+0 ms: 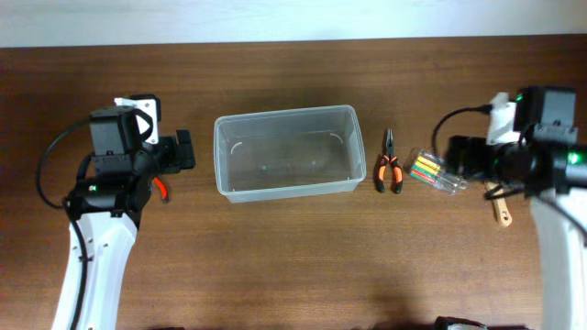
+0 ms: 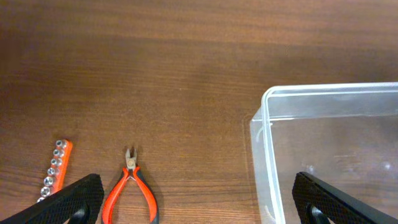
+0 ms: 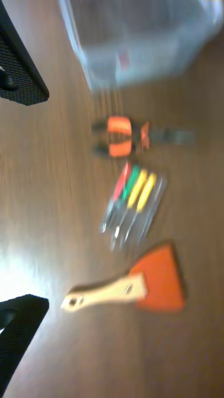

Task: Pack container
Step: 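Raise the left arm and move the right gripper to the orange scraper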

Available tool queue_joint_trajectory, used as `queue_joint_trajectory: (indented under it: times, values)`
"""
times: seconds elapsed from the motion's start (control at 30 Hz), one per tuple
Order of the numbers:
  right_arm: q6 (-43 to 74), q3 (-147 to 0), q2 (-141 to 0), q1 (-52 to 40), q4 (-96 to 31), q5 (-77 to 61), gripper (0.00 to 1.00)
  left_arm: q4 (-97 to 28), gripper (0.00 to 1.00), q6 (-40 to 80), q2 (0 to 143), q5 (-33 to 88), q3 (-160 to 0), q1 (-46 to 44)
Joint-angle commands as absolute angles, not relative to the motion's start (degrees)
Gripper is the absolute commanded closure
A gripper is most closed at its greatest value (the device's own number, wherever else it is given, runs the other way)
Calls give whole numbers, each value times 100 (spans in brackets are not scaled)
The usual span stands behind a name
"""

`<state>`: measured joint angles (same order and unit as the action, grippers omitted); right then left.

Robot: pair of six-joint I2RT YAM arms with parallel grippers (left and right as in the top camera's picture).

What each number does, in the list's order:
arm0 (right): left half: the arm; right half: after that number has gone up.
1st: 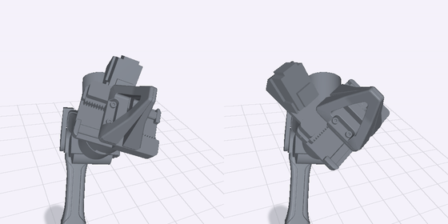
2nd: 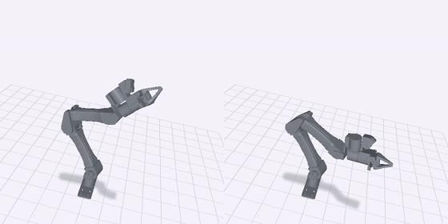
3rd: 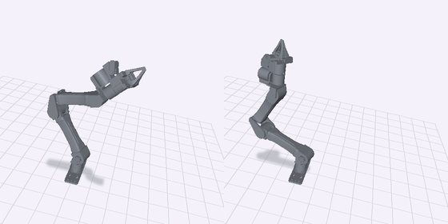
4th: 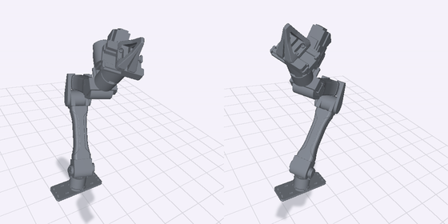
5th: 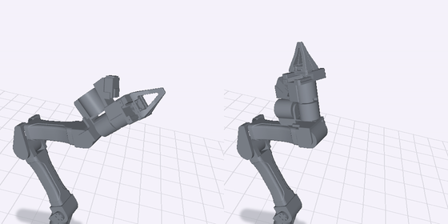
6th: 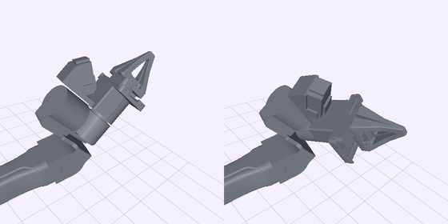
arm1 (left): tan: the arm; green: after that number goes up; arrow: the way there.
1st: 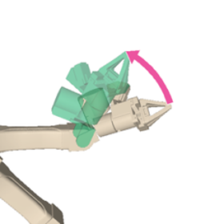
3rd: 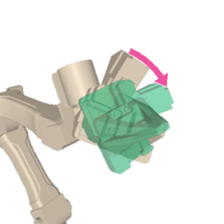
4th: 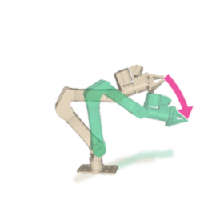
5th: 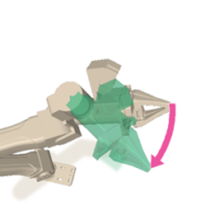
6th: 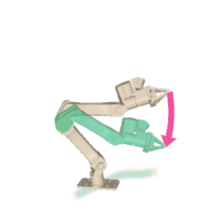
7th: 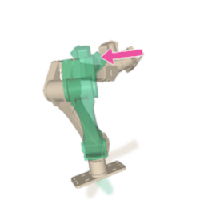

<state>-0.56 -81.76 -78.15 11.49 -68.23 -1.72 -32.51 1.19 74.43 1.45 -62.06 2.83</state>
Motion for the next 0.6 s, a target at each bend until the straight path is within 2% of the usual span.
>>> queue_joint_trajectory:
  times: [0.0,0.23,0.57]
  values:
    - [-167,-8270,-8399,1791,-6678,268,1,-3264,1,172,7516,106,-6309,316]
    - [-561,-8267,-9697,2521,-6322,266,2,-3264,1,172,7522,106,-6309,316]
    - [-1490,-8267,-11190,2707,-6128,397,0,-3264,1,172,7522,106,-6309,316]
